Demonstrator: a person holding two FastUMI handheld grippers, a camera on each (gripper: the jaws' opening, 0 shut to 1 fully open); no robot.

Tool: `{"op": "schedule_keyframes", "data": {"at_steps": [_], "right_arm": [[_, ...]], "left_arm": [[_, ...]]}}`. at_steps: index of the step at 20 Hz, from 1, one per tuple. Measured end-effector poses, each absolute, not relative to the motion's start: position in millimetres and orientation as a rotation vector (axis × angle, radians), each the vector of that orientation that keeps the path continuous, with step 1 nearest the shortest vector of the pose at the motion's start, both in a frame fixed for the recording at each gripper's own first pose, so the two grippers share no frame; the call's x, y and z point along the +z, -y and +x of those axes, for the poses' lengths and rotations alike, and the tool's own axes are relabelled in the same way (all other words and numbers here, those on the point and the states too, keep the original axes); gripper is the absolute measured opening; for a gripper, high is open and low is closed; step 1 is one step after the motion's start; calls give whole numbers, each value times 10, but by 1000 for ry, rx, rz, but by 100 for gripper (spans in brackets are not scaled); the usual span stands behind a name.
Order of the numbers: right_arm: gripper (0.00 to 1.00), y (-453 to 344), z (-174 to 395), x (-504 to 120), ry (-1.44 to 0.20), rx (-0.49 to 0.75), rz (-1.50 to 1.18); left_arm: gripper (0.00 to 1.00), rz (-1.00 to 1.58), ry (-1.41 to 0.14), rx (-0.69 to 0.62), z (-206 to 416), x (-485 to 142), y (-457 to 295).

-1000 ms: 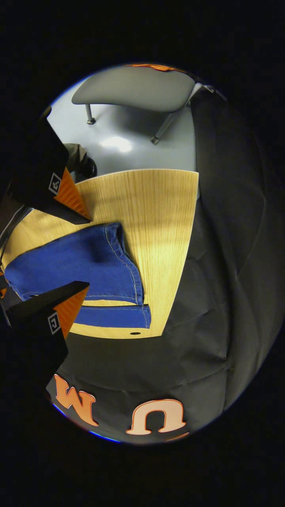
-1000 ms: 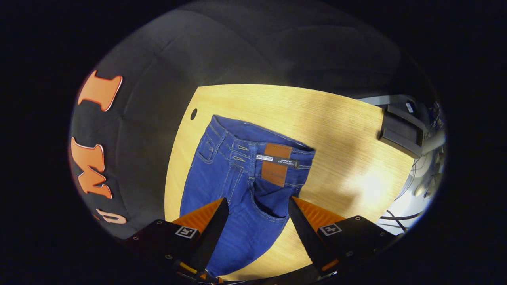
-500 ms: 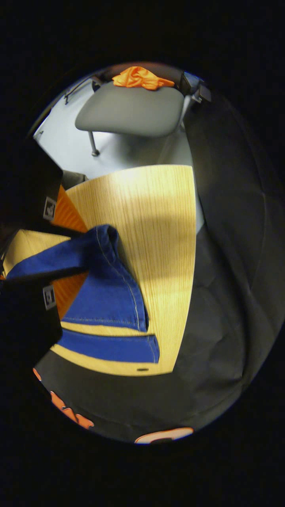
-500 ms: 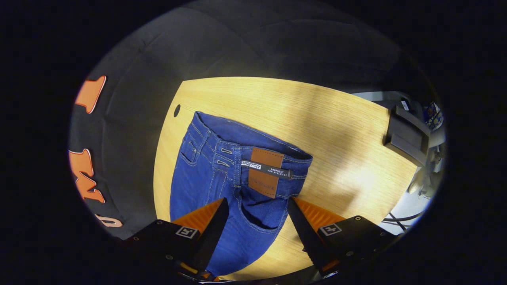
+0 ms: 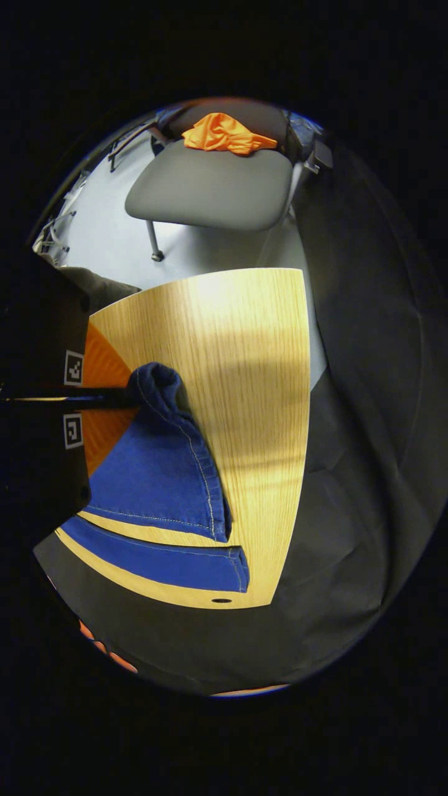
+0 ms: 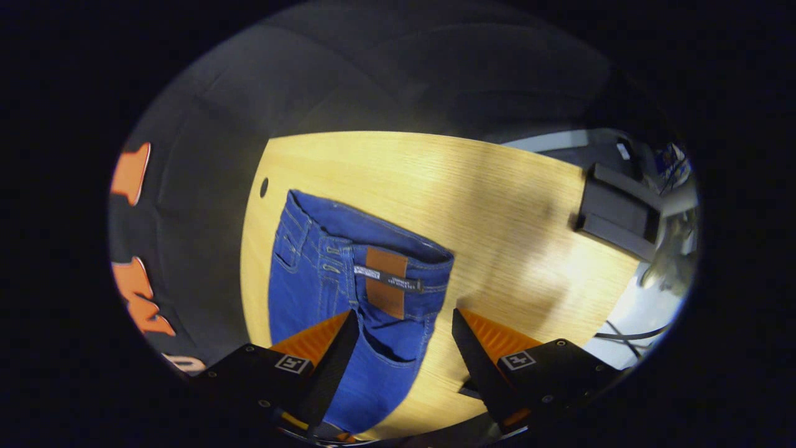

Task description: Grasp the waist and the cuffs of the jeans and fold them to make the two legs overlap; first hold the waist and fold one-third of the jeans toward the cuffs, then hold the cuffs and fold the remaining one-third in the same direction to finish folding.

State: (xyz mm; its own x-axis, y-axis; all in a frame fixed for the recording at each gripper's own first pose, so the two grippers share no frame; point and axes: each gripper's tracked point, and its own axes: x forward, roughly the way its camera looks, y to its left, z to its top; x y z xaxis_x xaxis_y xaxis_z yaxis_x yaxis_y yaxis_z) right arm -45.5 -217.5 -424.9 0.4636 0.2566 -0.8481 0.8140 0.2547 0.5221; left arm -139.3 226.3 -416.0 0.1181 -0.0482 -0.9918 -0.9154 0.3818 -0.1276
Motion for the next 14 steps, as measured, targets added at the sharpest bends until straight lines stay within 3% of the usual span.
{"op": "schedule_keyframes", "data": {"at_steps": [4, 6, 7, 8, 10, 13, 14], "right_arm": [[91, 2190, -353, -4311, -1056, -462, 1292], [81, 2189, -385, -4356, -1042, -447, 1274], [63, 2195, -400, -4385, -1020, -437, 1264], [57, 2204, -418, -4395, -994, -443, 1267], [35, 2196, -391, -4411, -926, -461, 1315], [17, 2144, -363, -4419, -908, -515, 1436], [17, 2119, -355, -4350, -915, -511, 1475]], "left_arm": [[2, -988, -1290, 769, -1322, -4166, -2233], [2, -1009, -1266, 714, -1286, -4180, -2217], [2, -1030, -1248, 684, -1258, -4189, -2204], [2, -1048, -1226, 663, -1263, -4182, -2206], [2, -1075, -1182, 633, -1271, -4179, -2227], [1, -1103, -1120, 584, -1174, -4115, -2184], [0, -1119, -1100, 556, -1134, -4036, -2172]]}}
